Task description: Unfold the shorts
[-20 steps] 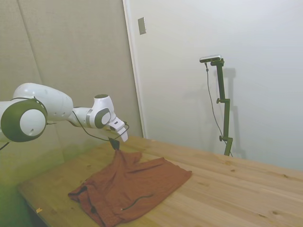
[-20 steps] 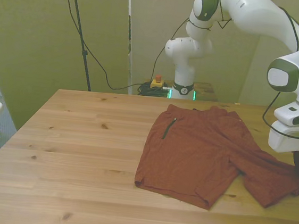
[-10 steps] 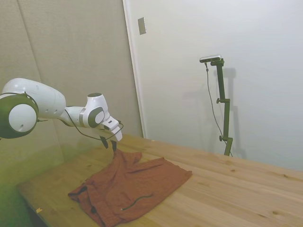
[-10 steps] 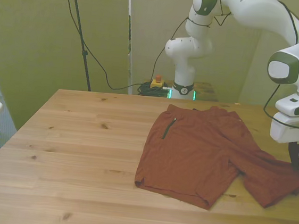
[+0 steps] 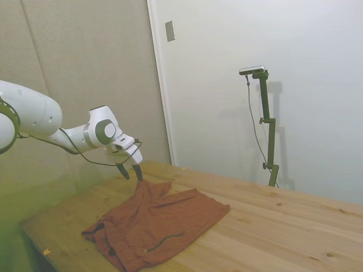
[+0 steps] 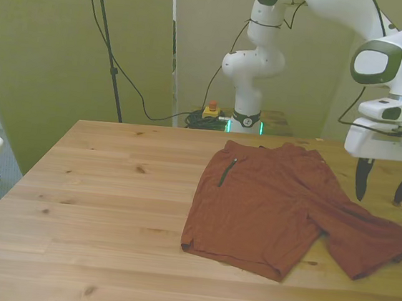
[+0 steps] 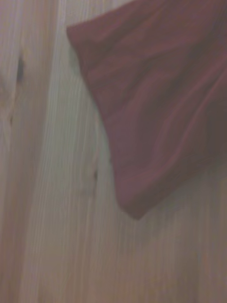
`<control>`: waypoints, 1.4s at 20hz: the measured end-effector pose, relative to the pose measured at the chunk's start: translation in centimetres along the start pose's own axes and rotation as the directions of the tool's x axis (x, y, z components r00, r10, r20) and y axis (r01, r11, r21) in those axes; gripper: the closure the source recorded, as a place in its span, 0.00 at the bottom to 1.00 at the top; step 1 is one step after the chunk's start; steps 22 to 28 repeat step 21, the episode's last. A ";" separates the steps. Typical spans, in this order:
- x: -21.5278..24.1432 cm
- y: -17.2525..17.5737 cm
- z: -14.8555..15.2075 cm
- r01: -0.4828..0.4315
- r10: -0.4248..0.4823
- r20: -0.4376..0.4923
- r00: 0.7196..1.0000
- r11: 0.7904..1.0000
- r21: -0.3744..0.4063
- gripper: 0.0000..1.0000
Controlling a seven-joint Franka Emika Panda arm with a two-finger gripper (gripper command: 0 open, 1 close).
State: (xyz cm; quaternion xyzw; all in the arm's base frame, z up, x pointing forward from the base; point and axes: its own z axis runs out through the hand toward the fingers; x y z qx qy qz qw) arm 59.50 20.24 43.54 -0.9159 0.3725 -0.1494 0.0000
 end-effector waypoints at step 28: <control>-1.8 26.5 -8.2 -0.038 0.038 0.016 0.999 0.999 0.007 0.00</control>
